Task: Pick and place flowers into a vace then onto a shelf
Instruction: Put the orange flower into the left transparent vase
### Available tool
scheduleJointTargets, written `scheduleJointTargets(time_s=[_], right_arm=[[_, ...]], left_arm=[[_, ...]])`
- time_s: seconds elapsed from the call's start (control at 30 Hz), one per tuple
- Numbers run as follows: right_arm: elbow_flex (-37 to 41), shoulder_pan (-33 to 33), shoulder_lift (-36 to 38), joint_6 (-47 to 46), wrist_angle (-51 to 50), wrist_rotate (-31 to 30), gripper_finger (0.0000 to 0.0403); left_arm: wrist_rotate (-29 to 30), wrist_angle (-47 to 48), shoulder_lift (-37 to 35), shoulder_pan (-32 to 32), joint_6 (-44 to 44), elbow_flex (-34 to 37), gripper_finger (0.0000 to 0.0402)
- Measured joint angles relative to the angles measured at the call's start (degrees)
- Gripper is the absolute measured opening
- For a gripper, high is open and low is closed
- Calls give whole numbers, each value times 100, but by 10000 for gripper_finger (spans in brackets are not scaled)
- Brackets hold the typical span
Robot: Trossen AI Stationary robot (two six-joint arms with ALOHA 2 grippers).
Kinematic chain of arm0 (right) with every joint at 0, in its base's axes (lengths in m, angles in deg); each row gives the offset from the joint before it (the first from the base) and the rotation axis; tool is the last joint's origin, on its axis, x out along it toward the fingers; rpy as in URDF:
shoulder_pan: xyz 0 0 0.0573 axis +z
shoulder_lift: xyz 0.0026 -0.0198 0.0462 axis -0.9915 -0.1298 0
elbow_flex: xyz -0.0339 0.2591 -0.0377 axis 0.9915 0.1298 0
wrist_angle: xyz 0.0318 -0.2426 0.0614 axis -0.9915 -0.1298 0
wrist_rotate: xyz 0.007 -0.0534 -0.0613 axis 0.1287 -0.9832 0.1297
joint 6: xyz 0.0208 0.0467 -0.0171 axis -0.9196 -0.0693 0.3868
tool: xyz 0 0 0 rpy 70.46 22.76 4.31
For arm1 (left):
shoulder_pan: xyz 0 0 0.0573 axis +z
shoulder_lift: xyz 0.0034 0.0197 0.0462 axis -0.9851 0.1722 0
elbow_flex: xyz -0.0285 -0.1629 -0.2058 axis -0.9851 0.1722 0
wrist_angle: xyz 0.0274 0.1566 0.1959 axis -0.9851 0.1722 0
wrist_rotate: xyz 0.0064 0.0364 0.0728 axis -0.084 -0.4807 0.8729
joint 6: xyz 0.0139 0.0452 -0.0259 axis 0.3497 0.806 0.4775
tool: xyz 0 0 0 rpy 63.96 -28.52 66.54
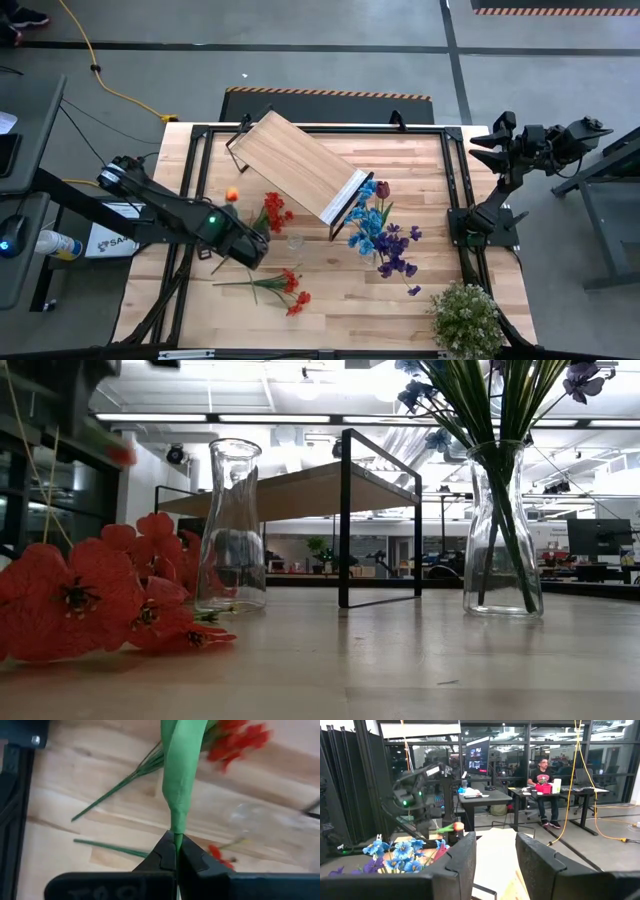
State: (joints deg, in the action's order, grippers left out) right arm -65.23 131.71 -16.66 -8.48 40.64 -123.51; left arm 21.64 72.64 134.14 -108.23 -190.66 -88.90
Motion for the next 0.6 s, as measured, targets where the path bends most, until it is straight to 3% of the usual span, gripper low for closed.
scheduleJointTargets(time_s=[0.43,0.6], right_arm=[[0,0,0,0,-44,1,129],[0,-1,0,0,-42,0,130]], left_arm=[[1746,449,-2,0,594,-1250,29],[2100,438,-2,0,867,-1478,29]])
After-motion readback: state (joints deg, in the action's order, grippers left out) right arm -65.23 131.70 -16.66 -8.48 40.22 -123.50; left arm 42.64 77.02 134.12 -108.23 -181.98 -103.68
